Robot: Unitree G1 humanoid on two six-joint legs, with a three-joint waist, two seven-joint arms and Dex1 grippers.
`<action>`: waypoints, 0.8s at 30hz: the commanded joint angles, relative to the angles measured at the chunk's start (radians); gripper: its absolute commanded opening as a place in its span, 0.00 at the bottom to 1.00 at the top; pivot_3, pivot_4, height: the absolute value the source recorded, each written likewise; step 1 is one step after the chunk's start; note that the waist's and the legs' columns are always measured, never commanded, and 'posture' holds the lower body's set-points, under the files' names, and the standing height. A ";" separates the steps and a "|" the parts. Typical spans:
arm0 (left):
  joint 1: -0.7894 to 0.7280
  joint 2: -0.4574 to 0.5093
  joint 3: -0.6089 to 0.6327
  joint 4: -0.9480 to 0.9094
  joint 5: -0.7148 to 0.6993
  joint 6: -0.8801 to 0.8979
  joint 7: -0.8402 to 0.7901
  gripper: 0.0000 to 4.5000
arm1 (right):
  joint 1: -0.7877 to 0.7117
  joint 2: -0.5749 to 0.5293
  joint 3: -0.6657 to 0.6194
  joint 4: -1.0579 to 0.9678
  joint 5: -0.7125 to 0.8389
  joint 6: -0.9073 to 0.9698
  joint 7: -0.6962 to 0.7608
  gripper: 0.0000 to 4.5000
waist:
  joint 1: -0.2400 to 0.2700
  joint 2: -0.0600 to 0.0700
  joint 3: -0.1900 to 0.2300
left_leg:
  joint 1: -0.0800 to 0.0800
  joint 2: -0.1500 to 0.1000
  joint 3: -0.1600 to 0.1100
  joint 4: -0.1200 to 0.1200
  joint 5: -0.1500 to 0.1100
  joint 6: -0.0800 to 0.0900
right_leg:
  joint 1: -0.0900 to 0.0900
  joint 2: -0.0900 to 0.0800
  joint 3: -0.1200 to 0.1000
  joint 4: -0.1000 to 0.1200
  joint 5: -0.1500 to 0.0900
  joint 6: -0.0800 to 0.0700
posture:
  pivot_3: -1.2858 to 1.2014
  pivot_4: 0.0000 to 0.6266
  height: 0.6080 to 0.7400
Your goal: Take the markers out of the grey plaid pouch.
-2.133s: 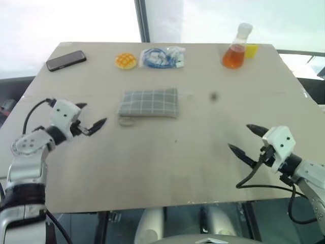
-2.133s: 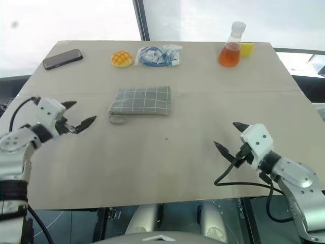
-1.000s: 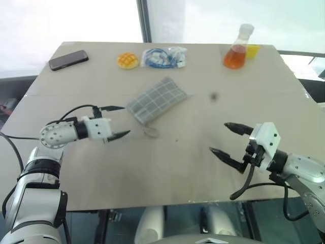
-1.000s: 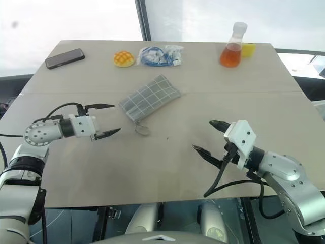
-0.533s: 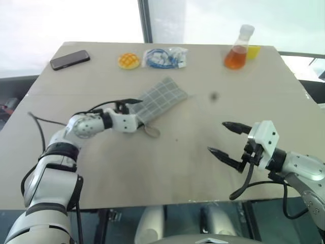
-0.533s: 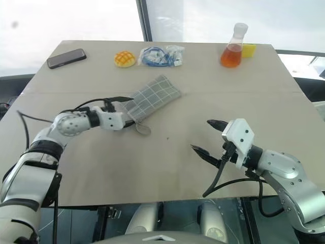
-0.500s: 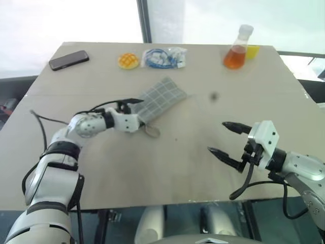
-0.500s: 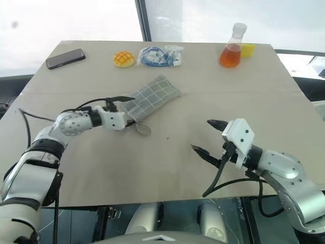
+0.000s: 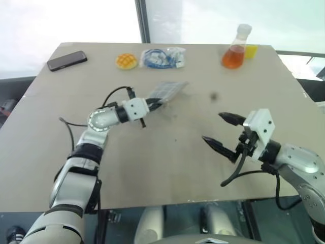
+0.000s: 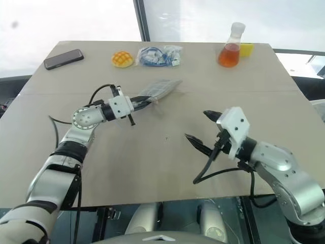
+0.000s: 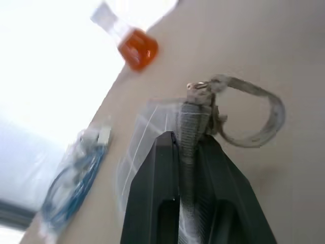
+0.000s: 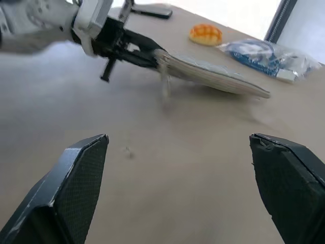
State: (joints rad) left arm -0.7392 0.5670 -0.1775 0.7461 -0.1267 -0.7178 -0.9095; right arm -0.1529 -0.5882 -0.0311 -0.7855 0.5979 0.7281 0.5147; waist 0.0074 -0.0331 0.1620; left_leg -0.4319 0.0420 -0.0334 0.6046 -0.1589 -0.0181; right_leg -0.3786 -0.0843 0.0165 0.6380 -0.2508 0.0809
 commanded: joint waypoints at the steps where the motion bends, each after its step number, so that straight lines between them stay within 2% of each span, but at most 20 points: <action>1: 0.082 -0.032 0.043 -0.297 -0.131 0.234 0.011 0.09 | -0.116 0.070 0.045 0.040 0.072 0.124 -0.075 1.00 | -0.011 0.000 0.000 | 0.000 0.000 0.000 0.000 0.000 0.000 | 0.000 0.000 0.000 0.001 0.000 0.000 | 0.52 0.24 1.00; 6: 0.203 -0.078 0.056 -0.522 -0.136 0.420 0.086 0.09 | -0.253 0.196 0.049 0.134 0.180 0.246 -0.138 1.00 | -0.020 0.000 0.000 | 0.000 0.000 -0.001 0.002 0.000 0.000 | 0.001 0.001 0.001 0.003 0.000 0.000 | 0.52 0.24 1.00; 16: 0.316 -0.149 0.059 -0.715 -0.116 0.534 0.152 0.09 | -0.331 0.228 0.136 0.287 0.077 0.261 -0.172 1.00 | -0.020 0.000 0.000 | 0.000 0.000 -0.001 0.002 0.000 0.000 | 0.000 0.002 0.001 0.003 0.000 0.000 | 0.52 0.24 1.00; 19: 0.331 -0.147 0.065 -0.737 -0.128 0.540 0.135 0.08 | -0.341 0.228 0.140 0.336 0.030 0.233 -0.177 0.83 | -0.019 0.000 0.000 | 0.000 0.000 -0.001 0.002 0.000 0.000 | 0.000 0.002 0.001 0.003 0.000 0.000 | 0.52 0.24 1.00; 21: 0.341 -0.146 0.070 -0.749 -0.136 0.545 0.128 0.08 | -0.345 0.230 0.135 0.352 0.014 0.224 -0.175 0.67 | -0.019 0.000 0.000 | 0.000 0.000 -0.001 0.002 0.000 0.000 | 0.000 0.002 0.001 0.003 0.000 0.000 | 0.52 0.24 1.00; 23: 0.351 -0.143 0.076 -0.756 -0.136 0.547 0.122 0.08 | -0.350 0.228 0.131 0.357 0.001 0.216 -0.169 0.41 | -0.019 0.000 0.000 | 0.000 0.000 -0.001 0.002 0.000 0.000 | 0.000 0.002 0.001 0.003 0.000 0.000 | 0.52 0.24 1.00; 24: 0.355 -0.142 0.079 -0.757 -0.136 0.547 0.120 0.08 | -0.351 0.224 0.129 0.352 -0.002 0.213 -0.161 0.33 | -0.019 0.000 0.000 | 0.000 0.000 -0.001 0.002 0.000 0.000 | 0.000 0.002 0.001 0.003 0.000 0.000 | 0.52 0.24 1.00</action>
State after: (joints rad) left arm -0.3843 0.4211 -0.1254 0.0425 -0.2409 -0.1648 -0.7841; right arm -0.4800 -0.3584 0.1170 -0.4110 0.5982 0.9694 0.3438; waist -0.0118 -0.0326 0.1621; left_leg -0.4316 0.0418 -0.0344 0.6069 -0.1589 -0.0179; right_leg -0.3790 -0.0825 0.0179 0.6407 -0.2510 0.0807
